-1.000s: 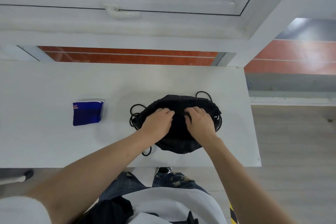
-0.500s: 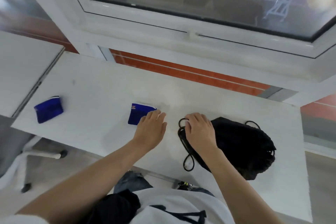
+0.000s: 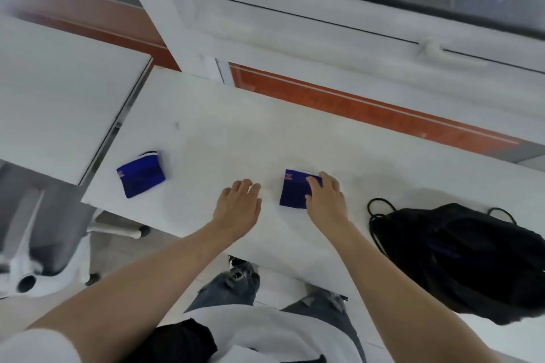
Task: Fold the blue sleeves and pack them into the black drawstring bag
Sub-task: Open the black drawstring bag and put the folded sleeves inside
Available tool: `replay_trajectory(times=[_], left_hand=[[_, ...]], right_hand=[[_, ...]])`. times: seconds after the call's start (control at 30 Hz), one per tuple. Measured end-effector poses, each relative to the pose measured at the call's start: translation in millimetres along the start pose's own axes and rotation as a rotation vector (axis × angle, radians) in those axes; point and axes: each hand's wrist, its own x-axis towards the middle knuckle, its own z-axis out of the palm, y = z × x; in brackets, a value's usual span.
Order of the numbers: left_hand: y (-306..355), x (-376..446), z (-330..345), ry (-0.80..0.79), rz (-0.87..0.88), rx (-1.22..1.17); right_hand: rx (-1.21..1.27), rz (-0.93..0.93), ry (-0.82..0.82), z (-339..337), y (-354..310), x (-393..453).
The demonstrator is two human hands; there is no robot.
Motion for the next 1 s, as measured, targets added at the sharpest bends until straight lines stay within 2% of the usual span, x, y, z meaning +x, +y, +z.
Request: replay_trajectory(times=[0.17,0.33,0.57,0.7,0.77,0.83,1.0], left_hand=[[-50.0,-0.4,11.7,-0.031,0.019,0.000],[-109.0,-10.8,20.3,-0.032,-0.027,-0.029],[-205.3,-25.7,14.6,0.075,-0.215,-0.064],[-256.5,-26.2,6.0,0.128,-0.362,-0.063],[-277.0,-19.8,0.0,0.131,-0.394,-0.099],[-295.8,-11.1,-5.1,0.098,-0.410,-0.136],[-329.1,17.5,-0.9,-0.080,-0.445,-0.141]], right_hand=[[0.036,0.043,-0.012,35.9,-27.3,6.8],[0.068,-0.002,-0.021,58.5,-92.9,19.6],[-0.080,-0.148,-0.087,67.6,-192.8,48.8],[-0.140,-0.171,-0.060,66.7,-219.8,62.0],[-0.137,-0.180,-0.107,66.4,-223.7,67.9],[-0.149,-0.199,-0.162,67.7,-225.9,69.9],[-0.231,-0.201,-0.174,66.8,-229.3,82.3]])
